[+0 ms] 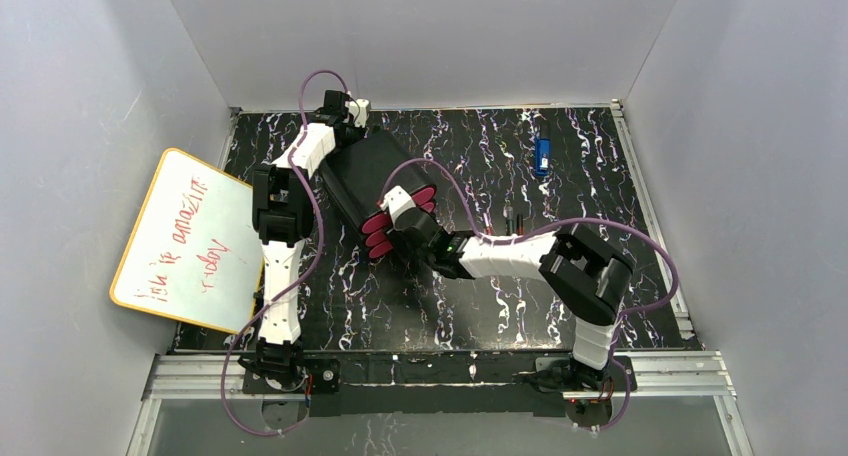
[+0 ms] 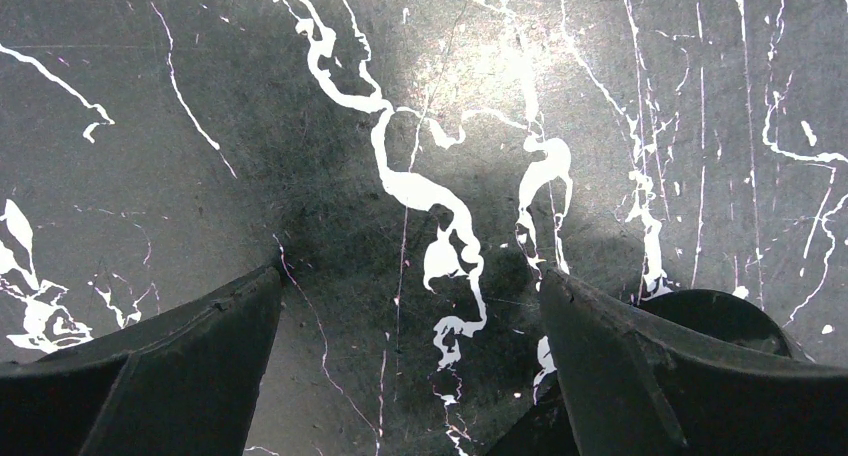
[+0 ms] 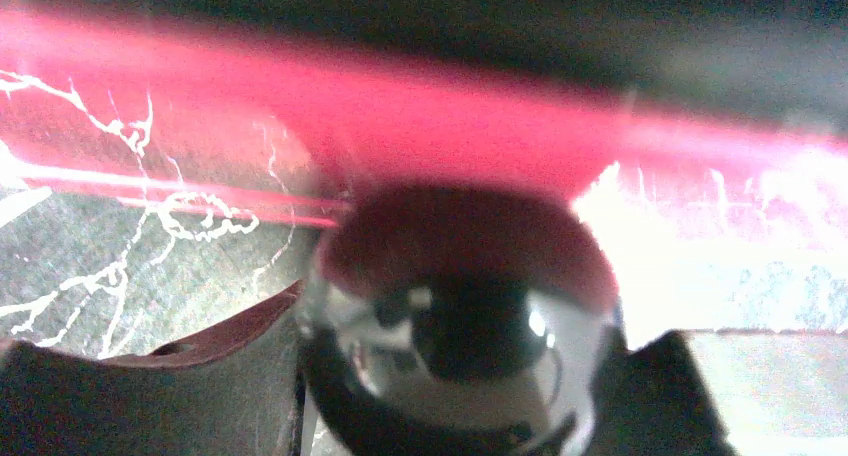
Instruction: Organize the makeup
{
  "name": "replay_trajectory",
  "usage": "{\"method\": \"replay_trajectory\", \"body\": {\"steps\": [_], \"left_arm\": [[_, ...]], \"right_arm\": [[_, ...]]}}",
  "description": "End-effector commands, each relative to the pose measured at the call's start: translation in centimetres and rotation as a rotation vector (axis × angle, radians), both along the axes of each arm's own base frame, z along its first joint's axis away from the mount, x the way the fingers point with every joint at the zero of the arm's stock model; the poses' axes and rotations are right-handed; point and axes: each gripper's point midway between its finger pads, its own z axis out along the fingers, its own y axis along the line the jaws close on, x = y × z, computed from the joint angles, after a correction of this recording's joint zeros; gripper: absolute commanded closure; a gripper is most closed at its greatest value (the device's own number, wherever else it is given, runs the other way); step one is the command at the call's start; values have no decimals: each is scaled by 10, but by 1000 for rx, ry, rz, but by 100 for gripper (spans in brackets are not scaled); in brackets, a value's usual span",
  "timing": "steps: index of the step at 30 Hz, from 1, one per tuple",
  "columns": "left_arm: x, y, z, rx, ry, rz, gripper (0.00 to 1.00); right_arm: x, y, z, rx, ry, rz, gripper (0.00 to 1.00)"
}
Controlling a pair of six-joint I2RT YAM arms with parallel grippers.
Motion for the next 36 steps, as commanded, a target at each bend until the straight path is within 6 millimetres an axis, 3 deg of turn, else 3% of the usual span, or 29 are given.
{"method": "replay_trajectory", "body": {"steps": [1, 36], "left_arm": [[-12, -12, -5, -16, 54, -34, 2], [-14, -15, -7, -6, 56, -42, 2]], "right_arm": [[-3, 2, 19, 96, -17, -17, 42], [-12, 5, -54, 58, 89, -55, 52]]}}
